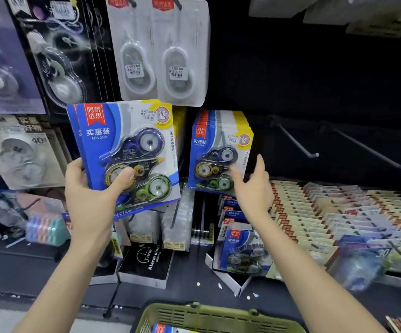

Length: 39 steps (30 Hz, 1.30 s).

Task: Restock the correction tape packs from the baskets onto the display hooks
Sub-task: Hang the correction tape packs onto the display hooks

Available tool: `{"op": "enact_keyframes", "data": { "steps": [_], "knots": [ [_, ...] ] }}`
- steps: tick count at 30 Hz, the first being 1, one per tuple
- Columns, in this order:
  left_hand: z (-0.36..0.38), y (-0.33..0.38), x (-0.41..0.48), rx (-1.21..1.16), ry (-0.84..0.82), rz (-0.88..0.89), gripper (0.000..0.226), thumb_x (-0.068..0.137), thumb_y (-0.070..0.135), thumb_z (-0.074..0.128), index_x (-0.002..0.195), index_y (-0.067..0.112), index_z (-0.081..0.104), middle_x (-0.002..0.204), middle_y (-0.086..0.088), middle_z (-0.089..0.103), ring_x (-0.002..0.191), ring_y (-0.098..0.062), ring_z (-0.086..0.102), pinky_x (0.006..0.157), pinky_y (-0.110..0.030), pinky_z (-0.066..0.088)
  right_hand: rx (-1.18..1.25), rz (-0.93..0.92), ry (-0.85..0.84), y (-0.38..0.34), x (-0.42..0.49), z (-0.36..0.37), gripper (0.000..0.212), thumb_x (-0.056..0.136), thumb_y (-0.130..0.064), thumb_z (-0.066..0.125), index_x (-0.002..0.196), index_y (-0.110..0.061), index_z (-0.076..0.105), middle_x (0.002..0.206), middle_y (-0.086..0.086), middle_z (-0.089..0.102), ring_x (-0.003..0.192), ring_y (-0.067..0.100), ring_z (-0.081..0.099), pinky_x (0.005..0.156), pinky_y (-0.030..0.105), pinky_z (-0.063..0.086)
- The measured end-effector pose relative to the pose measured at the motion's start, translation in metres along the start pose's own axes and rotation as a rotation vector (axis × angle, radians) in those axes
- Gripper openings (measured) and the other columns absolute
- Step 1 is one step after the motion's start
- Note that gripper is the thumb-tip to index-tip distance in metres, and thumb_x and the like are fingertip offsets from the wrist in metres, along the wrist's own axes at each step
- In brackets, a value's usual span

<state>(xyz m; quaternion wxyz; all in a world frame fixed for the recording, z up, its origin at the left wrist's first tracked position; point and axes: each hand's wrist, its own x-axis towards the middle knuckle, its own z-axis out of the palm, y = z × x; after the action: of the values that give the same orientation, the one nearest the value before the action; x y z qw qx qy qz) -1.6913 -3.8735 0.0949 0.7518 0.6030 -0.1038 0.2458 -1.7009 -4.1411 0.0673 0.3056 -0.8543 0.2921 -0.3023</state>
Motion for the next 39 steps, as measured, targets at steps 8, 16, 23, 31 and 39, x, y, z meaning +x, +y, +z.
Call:
{"op": "enact_keyframes", "data": {
  "steps": [8,16,23,31,39],
  "knots": [
    [-0.005,0.008,-0.024,-0.085,-0.217,-0.202,0.076,0.043,0.043,0.094,0.107,0.022,0.058,0.096,0.008,0.075,0.087,-0.013,0.071,0.068,-0.023,0.058,0.570,-0.171,-0.394,-0.041,-0.086,-0.053,0.053,0.071,-0.071,0.058,0.105,-0.029,0.060,0.085,-0.011,0.065,0.075,0.008,0.062,0.074,0.032,0.053],
    [-0.002,0.008,-0.053,-0.120,-0.228,-0.295,0.081,0.037,0.039,0.089,0.108,0.018,0.056,0.097,0.008,0.075,0.085,-0.010,0.072,0.064,-0.020,0.056,0.717,-0.104,-0.429,-0.045,-0.105,-0.056,0.033,0.078,-0.020,0.082,0.098,-0.027,0.056,0.087,-0.013,0.071,0.081,-0.001,0.068,0.071,0.022,0.056],
    [-0.008,0.004,-0.053,-0.015,-0.144,-0.254,0.044,0.072,0.030,0.077,0.110,0.023,0.056,0.102,0.007,0.071,0.091,-0.013,0.069,0.084,-0.041,0.055,0.840,0.000,-0.410,-0.014,-0.101,-0.056,0.034,0.080,-0.007,0.078,0.103,-0.020,0.057,0.100,-0.002,0.074,0.096,0.017,0.071,0.083,0.040,0.057],
    [-0.020,0.001,-0.038,0.133,-0.018,-0.029,0.061,0.092,0.014,0.067,0.141,0.036,0.039,0.108,0.014,0.068,0.097,0.001,0.065,0.085,-0.016,0.047,0.701,-0.134,-0.246,0.001,-0.081,-0.080,0.040,0.080,-0.002,0.077,0.104,-0.027,0.057,0.099,-0.010,0.071,0.091,0.009,0.070,0.082,0.047,0.058],
    [-0.017,-0.002,-0.041,0.245,-0.003,0.038,0.064,0.092,0.015,0.066,0.135,0.050,0.034,0.138,-0.001,0.057,0.118,-0.010,0.060,0.091,-0.008,0.045,0.674,-0.151,-0.188,-0.012,-0.064,-0.076,0.039,0.081,-0.007,0.077,0.102,-0.031,0.053,0.101,-0.007,0.070,0.093,0.009,0.069,0.084,0.051,0.057]
  ]
}}
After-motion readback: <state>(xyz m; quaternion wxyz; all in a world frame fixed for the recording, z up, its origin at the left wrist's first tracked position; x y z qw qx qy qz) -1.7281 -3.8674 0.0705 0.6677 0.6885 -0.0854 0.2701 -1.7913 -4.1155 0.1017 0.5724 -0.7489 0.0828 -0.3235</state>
